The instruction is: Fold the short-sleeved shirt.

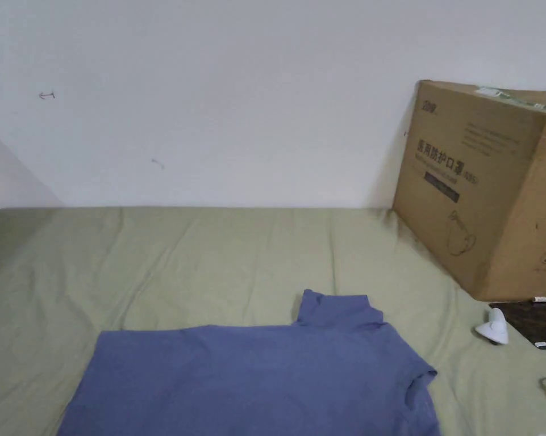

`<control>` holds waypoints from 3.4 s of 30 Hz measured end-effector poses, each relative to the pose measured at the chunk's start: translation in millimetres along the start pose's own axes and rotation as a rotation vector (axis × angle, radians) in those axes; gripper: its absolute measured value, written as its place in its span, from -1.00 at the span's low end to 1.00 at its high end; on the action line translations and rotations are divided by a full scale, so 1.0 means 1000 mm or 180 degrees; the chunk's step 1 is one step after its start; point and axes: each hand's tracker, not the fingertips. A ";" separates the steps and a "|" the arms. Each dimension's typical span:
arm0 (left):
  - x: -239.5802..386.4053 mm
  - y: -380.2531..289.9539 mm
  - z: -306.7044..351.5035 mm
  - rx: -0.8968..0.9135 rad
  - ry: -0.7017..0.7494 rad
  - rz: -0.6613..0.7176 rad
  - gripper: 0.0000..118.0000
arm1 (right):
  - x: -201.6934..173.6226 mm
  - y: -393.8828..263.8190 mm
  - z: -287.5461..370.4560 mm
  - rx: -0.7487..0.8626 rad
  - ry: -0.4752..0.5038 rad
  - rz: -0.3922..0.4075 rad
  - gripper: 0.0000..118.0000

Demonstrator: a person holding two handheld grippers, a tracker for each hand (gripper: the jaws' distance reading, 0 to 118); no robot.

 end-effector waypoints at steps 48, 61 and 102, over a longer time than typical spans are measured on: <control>-0.032 0.193 -0.110 0.0130 -0.0379 0.1328 -0.47 | 0.046 0.182 -0.167 -0.0376 -0.0375 -0.1156 0.17; 0.010 0.138 -0.012 0.1208 -0.0533 0.0363 0.65 | -0.017 0.124 -0.053 0.0747 0.0044 -0.0263 0.43; 0.012 0.105 -0.087 0.0257 0.0165 -0.0121 -0.90 | -0.016 0.099 -0.045 0.0470 0.0335 -0.0330 -1.00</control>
